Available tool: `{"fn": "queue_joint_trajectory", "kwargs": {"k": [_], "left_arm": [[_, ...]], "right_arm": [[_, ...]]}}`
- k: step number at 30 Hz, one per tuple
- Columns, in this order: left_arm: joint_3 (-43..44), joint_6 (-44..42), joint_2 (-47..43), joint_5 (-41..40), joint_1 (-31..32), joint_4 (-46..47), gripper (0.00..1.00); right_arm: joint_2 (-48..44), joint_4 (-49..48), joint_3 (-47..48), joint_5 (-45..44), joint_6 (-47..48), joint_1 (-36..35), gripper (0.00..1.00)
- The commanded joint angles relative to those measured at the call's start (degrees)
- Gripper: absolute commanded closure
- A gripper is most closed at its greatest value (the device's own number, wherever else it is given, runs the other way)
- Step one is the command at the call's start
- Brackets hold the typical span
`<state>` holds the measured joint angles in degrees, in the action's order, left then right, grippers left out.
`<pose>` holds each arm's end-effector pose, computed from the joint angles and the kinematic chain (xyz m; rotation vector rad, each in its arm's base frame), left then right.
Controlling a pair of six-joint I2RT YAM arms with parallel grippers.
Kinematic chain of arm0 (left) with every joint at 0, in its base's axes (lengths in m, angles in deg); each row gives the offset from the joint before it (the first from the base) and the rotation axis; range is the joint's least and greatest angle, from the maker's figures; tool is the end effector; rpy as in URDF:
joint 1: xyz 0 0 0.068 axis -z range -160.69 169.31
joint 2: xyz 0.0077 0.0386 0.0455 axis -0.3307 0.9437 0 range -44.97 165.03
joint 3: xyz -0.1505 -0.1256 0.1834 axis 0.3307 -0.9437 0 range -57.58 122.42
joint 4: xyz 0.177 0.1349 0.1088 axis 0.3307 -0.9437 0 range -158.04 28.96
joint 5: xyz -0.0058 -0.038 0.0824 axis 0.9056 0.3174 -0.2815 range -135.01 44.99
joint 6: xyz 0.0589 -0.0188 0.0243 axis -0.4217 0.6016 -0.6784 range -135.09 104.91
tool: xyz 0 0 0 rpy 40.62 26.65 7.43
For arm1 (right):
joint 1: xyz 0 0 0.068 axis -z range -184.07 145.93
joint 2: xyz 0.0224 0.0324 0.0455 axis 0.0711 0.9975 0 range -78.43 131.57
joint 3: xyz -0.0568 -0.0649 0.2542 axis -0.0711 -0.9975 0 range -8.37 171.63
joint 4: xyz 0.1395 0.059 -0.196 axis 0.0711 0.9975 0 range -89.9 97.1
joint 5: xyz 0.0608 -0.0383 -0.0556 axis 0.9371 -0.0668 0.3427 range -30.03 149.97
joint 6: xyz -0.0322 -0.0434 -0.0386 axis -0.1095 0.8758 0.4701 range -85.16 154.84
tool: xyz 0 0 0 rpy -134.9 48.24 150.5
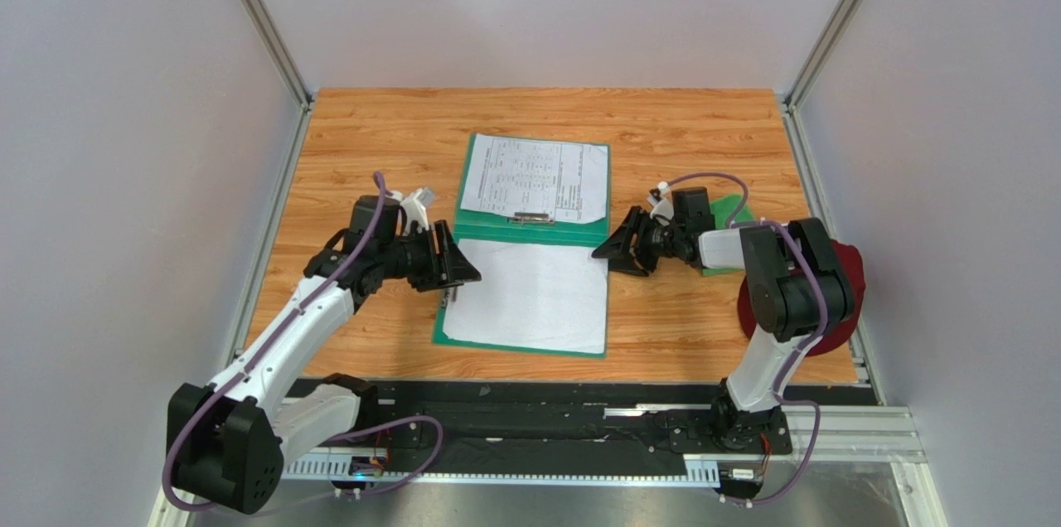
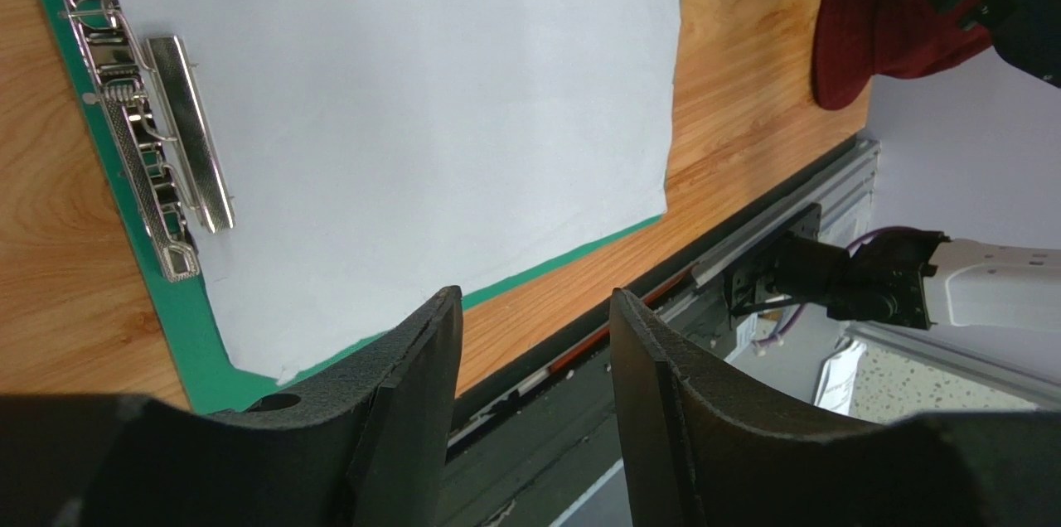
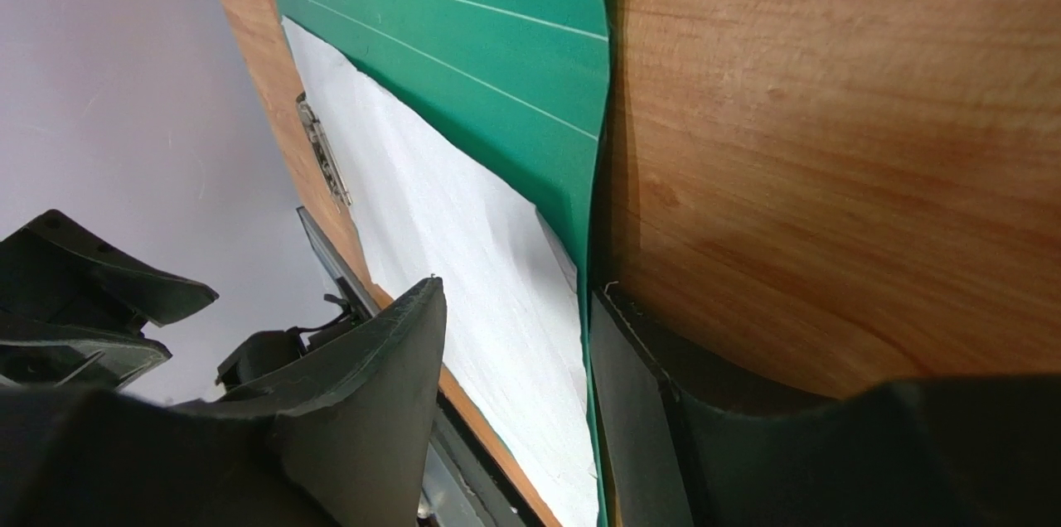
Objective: Put the files into the folder
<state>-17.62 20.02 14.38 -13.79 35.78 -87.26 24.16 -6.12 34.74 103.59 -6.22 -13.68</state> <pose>0.1919 -0.0852 0.2318 -0.1221 2.4805 -1.0586 0.3018 0.0879 0.1090 0.3701 2.5805 1.3018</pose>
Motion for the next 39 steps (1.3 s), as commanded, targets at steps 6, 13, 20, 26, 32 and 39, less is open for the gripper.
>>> {"fn": "queue_joint_trajectory", "kwargs": {"k": [6, 13, 20, 26, 32, 39], "left_arm": [[-0.2, 3.2, 0.9, 3.7, -0.1, 1.3, 0.45], [1.2, 11.9, -7.0, 2.5, -0.1, -4.8, 0.38], [-3.6, 29.2, -20.2, 1.1, -2.1, -11.0, 0.02], [-14.9, 48.0, -29.9, 0.4, -2.6, -5.3, 0.01], [-23.2, 58.4, -34.0, -3.3, -2.6, 6.3, 0.01], [-24.2, 58.8, -23.5, -5.0, -2.6, 19.5, 0.07]], "right_arm": [[4.6, -8.3, -4.9, -0.2, -3.9, -1.9, 0.72], [-1.6, -14.7, -6.5, -1.2, -14.6, -3.7, 1.00], [-6.1, -24.1, -7.1, -6.3, -33.9, -6.8, 1.00], [-2.7, -33.1, -6.4, -9.2, -45.9, -9.7, 1.00], [-0.1, -40.2, -7.4, -9.6, -51.2, -11.8, 1.00], [0.9, -44.9, -9.3, -9.7, -54.1, -14.2, 1.00]]}}
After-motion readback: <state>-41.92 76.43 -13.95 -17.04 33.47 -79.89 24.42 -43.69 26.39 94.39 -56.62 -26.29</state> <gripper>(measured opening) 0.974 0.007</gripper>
